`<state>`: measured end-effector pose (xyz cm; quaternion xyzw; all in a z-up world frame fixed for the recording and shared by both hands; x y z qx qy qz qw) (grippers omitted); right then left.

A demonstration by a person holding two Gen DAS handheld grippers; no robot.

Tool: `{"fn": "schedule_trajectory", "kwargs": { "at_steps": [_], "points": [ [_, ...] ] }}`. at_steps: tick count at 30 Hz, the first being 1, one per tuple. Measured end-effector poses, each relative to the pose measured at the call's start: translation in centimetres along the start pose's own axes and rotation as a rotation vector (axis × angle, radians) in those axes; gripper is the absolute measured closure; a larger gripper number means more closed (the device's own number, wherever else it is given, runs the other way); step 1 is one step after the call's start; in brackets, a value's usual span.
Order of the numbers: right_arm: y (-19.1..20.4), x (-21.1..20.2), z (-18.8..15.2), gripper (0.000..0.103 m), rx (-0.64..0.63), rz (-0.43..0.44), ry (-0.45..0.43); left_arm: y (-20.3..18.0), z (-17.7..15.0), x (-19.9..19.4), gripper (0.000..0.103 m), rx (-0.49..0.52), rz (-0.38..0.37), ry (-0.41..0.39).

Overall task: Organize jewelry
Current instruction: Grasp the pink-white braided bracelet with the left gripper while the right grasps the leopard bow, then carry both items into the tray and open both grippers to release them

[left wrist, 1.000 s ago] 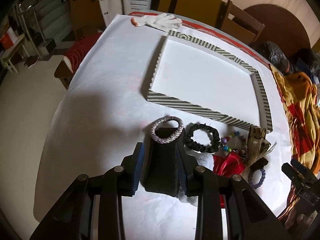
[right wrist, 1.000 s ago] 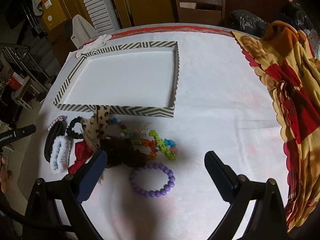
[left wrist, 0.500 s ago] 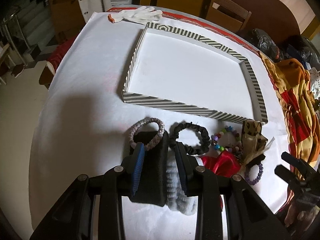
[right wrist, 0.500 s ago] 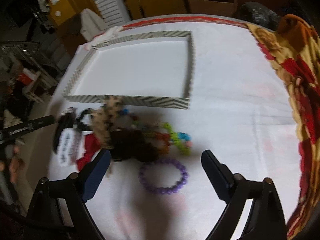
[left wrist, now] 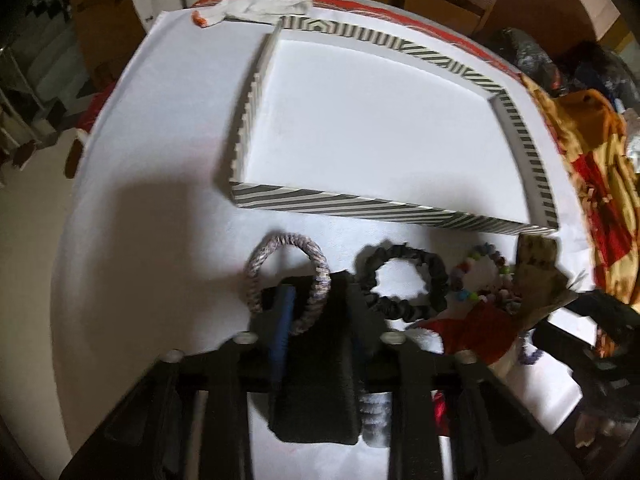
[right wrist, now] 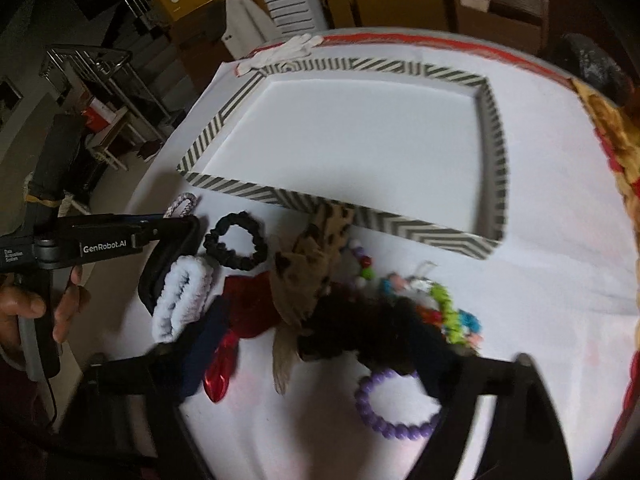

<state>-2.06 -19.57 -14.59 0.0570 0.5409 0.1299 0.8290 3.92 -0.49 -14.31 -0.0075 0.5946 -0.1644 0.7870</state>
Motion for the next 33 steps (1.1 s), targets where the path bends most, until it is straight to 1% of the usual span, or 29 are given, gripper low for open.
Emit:
{"fn": "schedule_trajectory", "kwargs": {
  "at_steps": [1,2,3,4,6,9,13,16,17,19,20,21,22,23,25,26,27,28,29,31,33],
  "points": [
    [0.1,0.4,0.0,0.047,0.005,0.017,0.003,-0.1,0.0,0.0,0.097,0.001,-0.009,-0.002],
    [0.2,0.9,0.1,0.064,0.009,0.033,0.0,-0.1,0.0,0.0,0.101,0.0,-0.015,-0.005],
    [0.3,1.0,0.2,0.086,0.011,0.042,-0.003,-0.1,0.1,-0.1,0.102,-0.002,-0.022,-0.01],
    [0.3,1.2,0.2,0.093,0.018,0.059,-0.004,-0.1,0.1,-0.3,0.103,-0.001,-0.028,-0.016],
    [0.5,1.0,0.3,0.099,0.039,0.098,-0.011,0.1,0.3,-0.6,0.103,0.009,-0.029,-0.032],
    [0.9,0.1,0.6,0.101,0.025,0.119,-0.023,0.4,0.6,-1.2,0.103,-0.001,-0.03,-0.054],
    [1.7,-2.3,1.9,0.101,0.022,0.16,-0.063,1.0,1.4,-3.0,0.103,-0.025,-0.034,-0.095],
    [2.0,-4.1,3.0,0.101,0.021,0.183,-0.105,1.0,2.2,-4.5,0.103,-0.011,-0.028,-0.136],
    [1.9,-4.2,3.3,0.101,0.016,0.178,-0.108,0.9,2.4,-4.8,0.103,-0.009,-0.029,-0.144],
    [1.7,-3.7,3.3,0.101,0.004,0.16,-0.073,0.6,2.8,-5.3,0.103,-0.008,-0.043,-0.154],
    [1.5,-3.1,3.1,0.093,0.007,0.14,-0.048,0.5,2.9,-5.4,0.103,-0.009,-0.045,-0.156],
    [1.1,-2.3,2.9,0.078,0.018,0.109,-0.027,0.6,2.9,-5.4,0.103,-0.011,-0.043,-0.157],
    [0.9,-1.4,2.6,0.067,0.029,0.09,-0.007,0.6,2.9,-5.4,0.103,-0.012,-0.041,-0.158],
    [0.7,-1.0,2.3,0.053,0.035,0.093,0.001,0.6,2.9,-5.3,0.103,-0.016,-0.042,-0.157],
    [0.7,0.6,2.0,0.052,0.051,0.099,0.011,0.6,2.7,-5.2,0.103,-0.025,-0.049,-0.153],
    [0.7,1.4,1.8,0.052,0.05,0.098,0.028,0.6,2.6,-5.2,0.103,-0.031,-0.052,-0.153],
    [0.9,2.0,1.6,0.057,0.044,0.103,0.042,0.5,2.6,-5.4,0.103,-0.034,-0.055,-0.155],
    [0.9,2.7,1.3,0.066,0.033,0.102,0.052,0.5,2.6,-5.5,0.103,-0.036,-0.055,-0.157],
    [1.0,3.1,1.1,0.1,0.03,0.108,0.054,0.4,2.6,-5.6,0.103,-0.036,-0.056,-0.16],
    [0.7,3.0,0.8,0.101,0.06,0.138,0.055,0.4,2.6,-6.1,0.103,-0.034,-0.051,-0.17],
    [0.5,1.6,1.1,0.101,0.069,0.155,0.022,0.5,2.8,-6.6,0.103,-0.028,-0.044,-0.183]
  ]
}}
Point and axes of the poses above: each gripper's, at about its wrist camera, not at the fingertips, and x roughly the way its jaws point, y to its left, z to its top, the point moved 10 cm from there along x, roughly the way its jaws point
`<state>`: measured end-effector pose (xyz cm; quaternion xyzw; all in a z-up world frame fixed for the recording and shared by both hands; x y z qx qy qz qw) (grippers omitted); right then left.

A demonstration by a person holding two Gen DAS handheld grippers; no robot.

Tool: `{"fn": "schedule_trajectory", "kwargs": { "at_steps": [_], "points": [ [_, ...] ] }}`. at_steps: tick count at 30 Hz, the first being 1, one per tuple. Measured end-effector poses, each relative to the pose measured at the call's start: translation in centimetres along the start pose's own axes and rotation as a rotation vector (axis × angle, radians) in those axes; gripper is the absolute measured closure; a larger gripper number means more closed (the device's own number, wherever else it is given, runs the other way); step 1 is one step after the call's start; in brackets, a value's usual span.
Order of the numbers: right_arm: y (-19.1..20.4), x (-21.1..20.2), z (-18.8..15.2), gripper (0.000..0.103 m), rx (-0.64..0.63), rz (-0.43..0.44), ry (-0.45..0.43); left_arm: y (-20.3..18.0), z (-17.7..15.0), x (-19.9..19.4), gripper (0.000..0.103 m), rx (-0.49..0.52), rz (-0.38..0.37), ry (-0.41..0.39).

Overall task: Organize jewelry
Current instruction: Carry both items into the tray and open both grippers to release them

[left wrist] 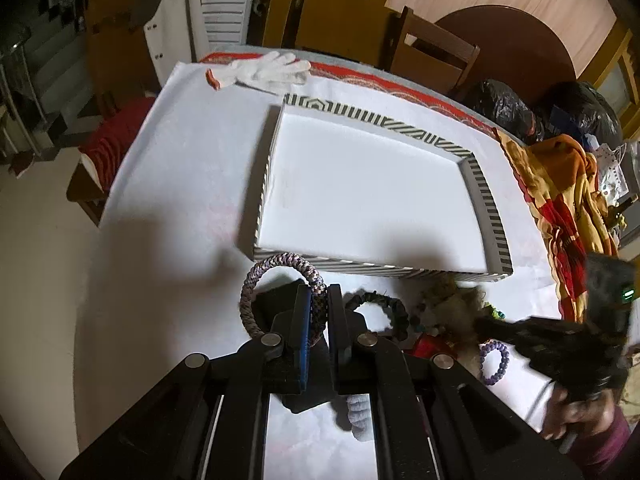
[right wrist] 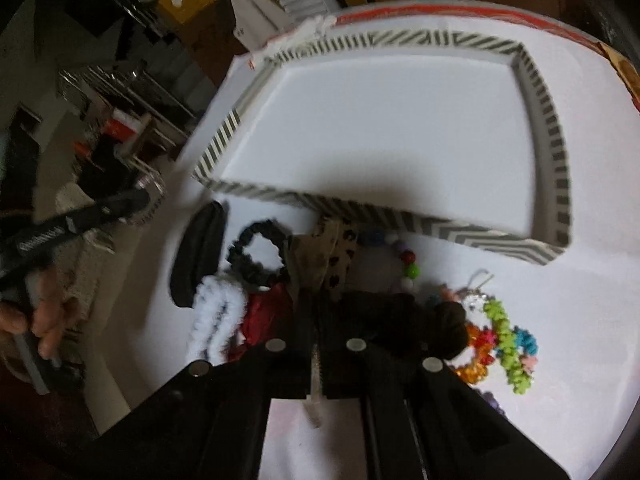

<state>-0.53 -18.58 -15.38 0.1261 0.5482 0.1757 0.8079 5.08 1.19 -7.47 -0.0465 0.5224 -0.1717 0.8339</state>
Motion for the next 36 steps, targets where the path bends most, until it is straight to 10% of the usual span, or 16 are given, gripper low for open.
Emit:
{"fn": "schedule_trajectory", "kwargs": {
  "at_steps": [16,36],
  "points": [
    [1.3,-8.4,7.9,0.101,0.014,0.081,-0.213,-2.3,6.0,0.3,0.103,0.05,0.032,-0.081],
    [-1.2,3.9,14.1,0.101,0.063,0.056,-0.082,-0.4,6.8,9.6,0.103,-0.027,0.116,0.041]
  ]
}}
Point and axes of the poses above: each gripper's, at about its wrist camera, not at the fingertips, and x roughly the way its jaws point, y to its left, z to its top, the point moved 10 cm from there along x, roughly the way its jaws point
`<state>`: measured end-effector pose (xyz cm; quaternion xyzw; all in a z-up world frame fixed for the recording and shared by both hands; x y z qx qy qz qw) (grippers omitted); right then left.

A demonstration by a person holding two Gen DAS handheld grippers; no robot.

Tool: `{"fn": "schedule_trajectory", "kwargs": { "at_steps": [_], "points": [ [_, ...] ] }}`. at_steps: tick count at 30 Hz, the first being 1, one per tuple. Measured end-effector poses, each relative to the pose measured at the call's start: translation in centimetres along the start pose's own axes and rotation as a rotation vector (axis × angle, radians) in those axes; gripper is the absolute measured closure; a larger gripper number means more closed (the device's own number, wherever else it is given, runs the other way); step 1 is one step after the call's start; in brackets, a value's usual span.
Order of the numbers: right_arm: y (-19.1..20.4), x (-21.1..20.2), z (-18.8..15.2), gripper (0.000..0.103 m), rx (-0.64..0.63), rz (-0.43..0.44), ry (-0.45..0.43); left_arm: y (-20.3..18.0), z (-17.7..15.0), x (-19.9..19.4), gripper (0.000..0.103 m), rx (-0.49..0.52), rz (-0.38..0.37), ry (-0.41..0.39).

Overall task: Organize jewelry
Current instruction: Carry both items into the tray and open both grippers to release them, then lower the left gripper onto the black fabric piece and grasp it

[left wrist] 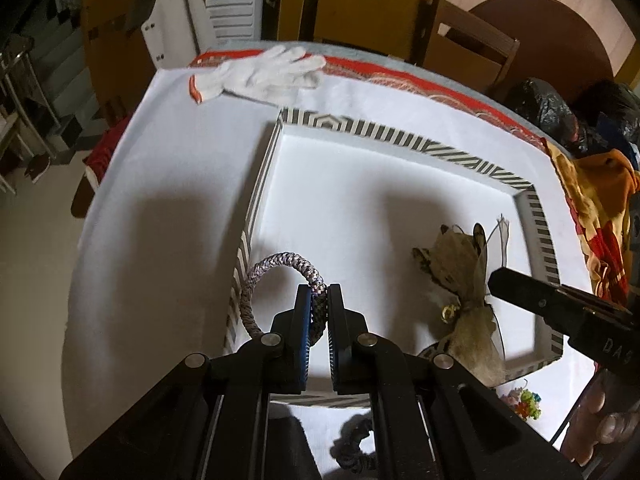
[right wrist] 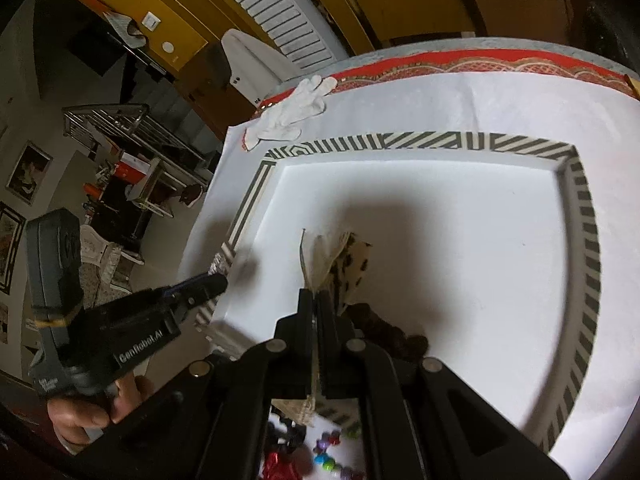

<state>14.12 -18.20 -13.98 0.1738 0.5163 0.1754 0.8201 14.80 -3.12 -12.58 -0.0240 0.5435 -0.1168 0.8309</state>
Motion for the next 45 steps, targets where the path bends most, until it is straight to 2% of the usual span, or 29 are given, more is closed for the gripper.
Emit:
{"fn": "schedule_trajectory", "kwargs": {
  "at_steps": [8,11,14,16,18,19,20,21,35,45],
  "points": [
    [-0.4,1.9,0.3,0.101,-0.005,-0.024,0.01,-0.4,-0.9,1.4,0.103,0.009,0.014,0.036],
    [-0.2,2.1,1.1,0.101,0.011,-0.014,-0.005,-0.3,-1.0,1.5,0.103,0.008,0.026,0.029],
    [-0.3,2.6,0.9,0.099,0.017,-0.02,0.018,-0.5,-1.1,1.3,0.102,0.028,0.041,0.02],
    [-0.6,2.6,0.5,0.093,0.036,-0.024,0.039,-0.6,-1.1,1.2,0.096,0.036,0.042,0.015],
    [-0.7,2.1,0.2,0.073,0.053,-0.024,0.037,-0.8,-1.1,0.7,0.088,0.04,0.041,0.004],
    [-0.8,1.5,0.2,0.067,0.063,-0.022,0.024,-0.8,-1.1,0.5,0.083,0.041,0.049,-0.001],
    [-0.7,0.8,0.2,0.059,0.067,-0.018,0.01,-0.8,-1.1,0.1,0.081,0.043,0.054,-0.011],
    [-0.7,0.3,0.2,0.058,0.068,-0.016,-0.003,-0.9,-1.1,-0.2,0.081,0.044,0.055,-0.018],
    [-0.2,-7.5,-1.9,0.052,-0.029,-0.164,-0.109,-1.4,-0.8,-7.3,0.081,0.065,0.147,-0.182],
    [1.9,-11.7,-4.6,0.049,-0.095,-0.2,-0.163,-2.4,-3.0,-10.6,0.081,0.076,0.175,-0.228]
  ]
}}
Point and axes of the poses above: each gripper's, at about its wrist camera, not at the fingertips, and x roughly the way its jaws point, y to its left, z to its top, the point moved 10 cm from there along x, roughly the way its jaws point
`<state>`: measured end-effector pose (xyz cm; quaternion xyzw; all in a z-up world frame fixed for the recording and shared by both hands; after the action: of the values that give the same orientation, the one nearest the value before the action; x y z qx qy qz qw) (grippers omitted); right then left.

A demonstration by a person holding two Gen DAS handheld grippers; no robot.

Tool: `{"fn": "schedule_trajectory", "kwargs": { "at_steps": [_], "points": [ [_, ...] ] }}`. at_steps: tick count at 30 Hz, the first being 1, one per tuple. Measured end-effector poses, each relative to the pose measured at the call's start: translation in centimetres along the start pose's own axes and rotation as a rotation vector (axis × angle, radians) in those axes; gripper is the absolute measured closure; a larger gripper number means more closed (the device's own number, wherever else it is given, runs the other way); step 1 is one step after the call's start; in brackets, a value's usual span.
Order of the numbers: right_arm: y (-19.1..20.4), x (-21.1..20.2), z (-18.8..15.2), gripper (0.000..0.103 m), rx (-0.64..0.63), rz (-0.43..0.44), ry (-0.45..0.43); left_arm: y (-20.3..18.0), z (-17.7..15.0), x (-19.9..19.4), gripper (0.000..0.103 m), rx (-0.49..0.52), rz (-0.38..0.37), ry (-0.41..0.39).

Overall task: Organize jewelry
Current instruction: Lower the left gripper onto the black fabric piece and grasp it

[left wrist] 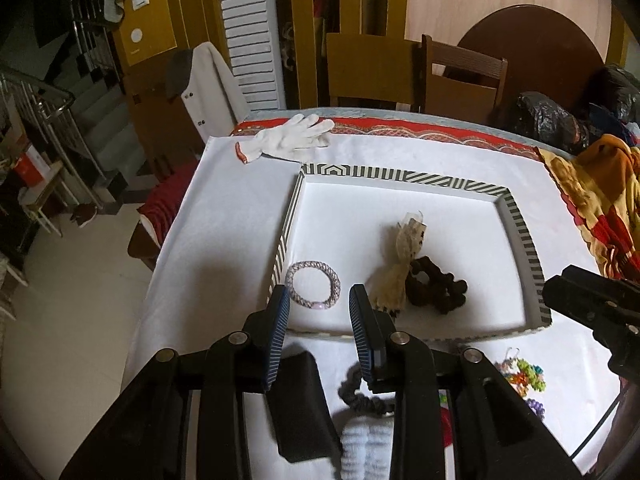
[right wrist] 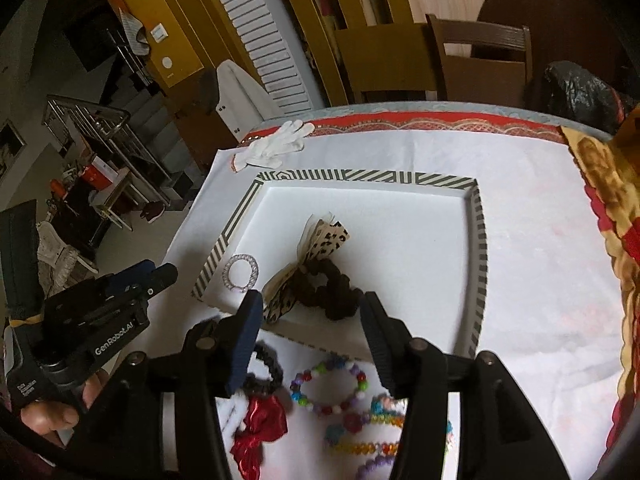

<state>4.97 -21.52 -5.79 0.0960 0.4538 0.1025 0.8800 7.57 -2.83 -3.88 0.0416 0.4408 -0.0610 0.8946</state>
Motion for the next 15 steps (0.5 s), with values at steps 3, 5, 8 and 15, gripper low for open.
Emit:
{"fn": "schedule_trajectory", "kwargs": {
  "at_steps": [3,5,8,15],
  "points": [
    [0.0,-1.2,-0.7,0.048,-0.005,-0.015,-0.011,-0.3,-0.5,-0.8,0.081,-0.001,-0.005,-0.006],
    [-0.1,-1.8,-1.0,0.047,-0.006,-0.022,-0.016,-0.5,-0.9,-1.2,0.081,0.001,-0.007,-0.009],
    [-0.2,-2.7,-1.8,0.046,-0.005,-0.035,-0.02,-0.8,-1.4,-1.8,0.081,0.004,-0.006,-0.014],
    [-0.8,-4.3,-3.7,0.045,0.009,-0.062,-0.023,-1.2,-2.2,-3.2,0.081,0.009,-0.01,-0.027]
  ]
}}
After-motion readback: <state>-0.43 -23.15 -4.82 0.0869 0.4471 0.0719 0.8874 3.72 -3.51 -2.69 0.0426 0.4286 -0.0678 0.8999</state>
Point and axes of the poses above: each gripper's, at about its wrist camera, not at the fingertips, and x roughly the way its jaws point, y to its left, z to its top, the point moved 10 cm from there along x, roughly the way its jaws point
